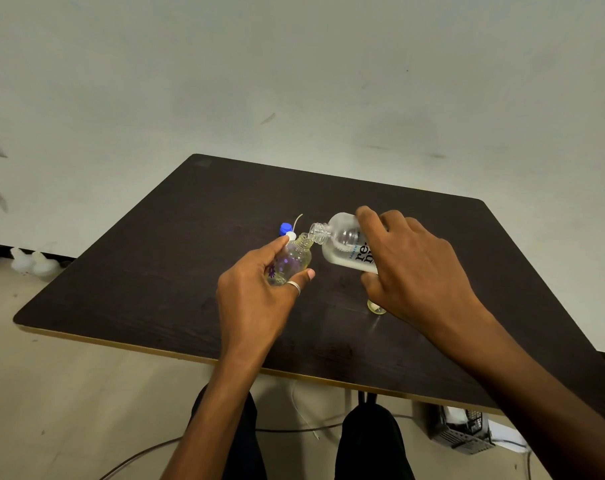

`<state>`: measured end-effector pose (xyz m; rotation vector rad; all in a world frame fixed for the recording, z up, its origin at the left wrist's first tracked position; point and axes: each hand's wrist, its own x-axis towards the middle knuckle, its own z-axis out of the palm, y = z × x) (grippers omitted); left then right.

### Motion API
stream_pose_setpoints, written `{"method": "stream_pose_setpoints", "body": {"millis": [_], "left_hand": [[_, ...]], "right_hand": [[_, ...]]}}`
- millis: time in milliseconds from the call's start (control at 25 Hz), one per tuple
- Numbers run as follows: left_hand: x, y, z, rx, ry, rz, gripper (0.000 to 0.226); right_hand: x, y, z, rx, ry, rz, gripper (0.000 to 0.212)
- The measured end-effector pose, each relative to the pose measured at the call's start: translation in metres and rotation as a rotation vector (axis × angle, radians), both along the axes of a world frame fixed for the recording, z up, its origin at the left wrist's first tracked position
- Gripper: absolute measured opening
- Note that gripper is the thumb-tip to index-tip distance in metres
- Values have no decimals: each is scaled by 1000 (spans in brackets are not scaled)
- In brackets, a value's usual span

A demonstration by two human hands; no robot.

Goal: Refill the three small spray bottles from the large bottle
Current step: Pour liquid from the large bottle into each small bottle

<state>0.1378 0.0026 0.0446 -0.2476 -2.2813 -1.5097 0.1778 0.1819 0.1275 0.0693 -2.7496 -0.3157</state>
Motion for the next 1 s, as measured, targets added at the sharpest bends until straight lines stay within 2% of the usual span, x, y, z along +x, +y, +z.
{"method": "stream_pose_setpoints", "body": {"millis": [1000], "left_hand": [[-1,1,-1,27,-3,-1,63]], "right_hand": [[-1,0,3,8,3,0,76]]}}
